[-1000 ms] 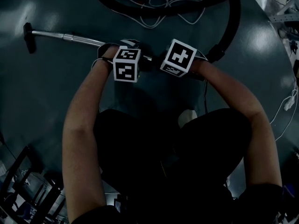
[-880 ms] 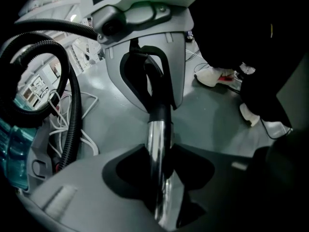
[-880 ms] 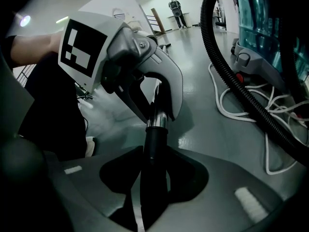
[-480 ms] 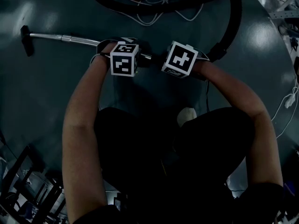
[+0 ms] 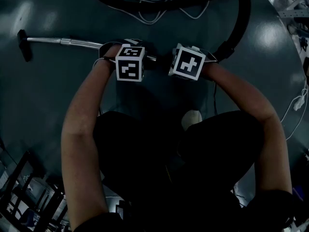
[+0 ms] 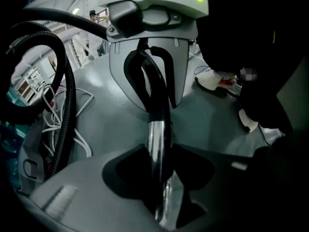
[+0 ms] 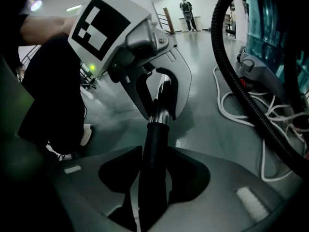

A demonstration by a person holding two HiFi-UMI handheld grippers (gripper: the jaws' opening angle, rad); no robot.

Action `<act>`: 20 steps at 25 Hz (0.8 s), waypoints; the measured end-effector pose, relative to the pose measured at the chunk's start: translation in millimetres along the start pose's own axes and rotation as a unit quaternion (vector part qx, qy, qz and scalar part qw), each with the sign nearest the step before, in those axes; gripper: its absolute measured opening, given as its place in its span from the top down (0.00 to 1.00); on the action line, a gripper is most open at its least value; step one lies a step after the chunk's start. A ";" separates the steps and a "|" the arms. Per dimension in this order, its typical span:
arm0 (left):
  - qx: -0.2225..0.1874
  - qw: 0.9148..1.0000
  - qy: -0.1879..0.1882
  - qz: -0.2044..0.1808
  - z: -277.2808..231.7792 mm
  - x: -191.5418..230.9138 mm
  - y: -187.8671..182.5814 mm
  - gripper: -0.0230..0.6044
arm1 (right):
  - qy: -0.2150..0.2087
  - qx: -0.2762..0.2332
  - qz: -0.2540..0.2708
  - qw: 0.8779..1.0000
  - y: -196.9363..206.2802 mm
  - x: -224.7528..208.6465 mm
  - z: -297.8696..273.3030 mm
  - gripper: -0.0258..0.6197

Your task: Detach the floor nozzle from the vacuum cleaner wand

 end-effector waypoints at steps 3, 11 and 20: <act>0.003 1.000 -0.003 0.003 -0.2 1.8 -1.3 0.69 | 0.029 -0.002 0.005 1.000 -4.8 -3.5 -1.6 0.71; -0.005 1.000 0.004 -0.003 -7.0 -2.6 -0.7 0.69 | 0.032 -0.012 -0.024 0.999 -5.4 -1.3 -12.2 0.73; 0.003 1.000 0.024 0.010 -6.8 -4.4 1.0 0.69 | 0.068 0.011 -0.034 0.997 -7.6 3.6 -8.1 0.73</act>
Point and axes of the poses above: the fingertips, and each gripper's own axes: z backward along the fingers, x to its left, y out of its underside, the point moved 1 cm from there along z, backward along the fingers, and after that the axes turned 7 degrees about x, right-handed, at the moved point
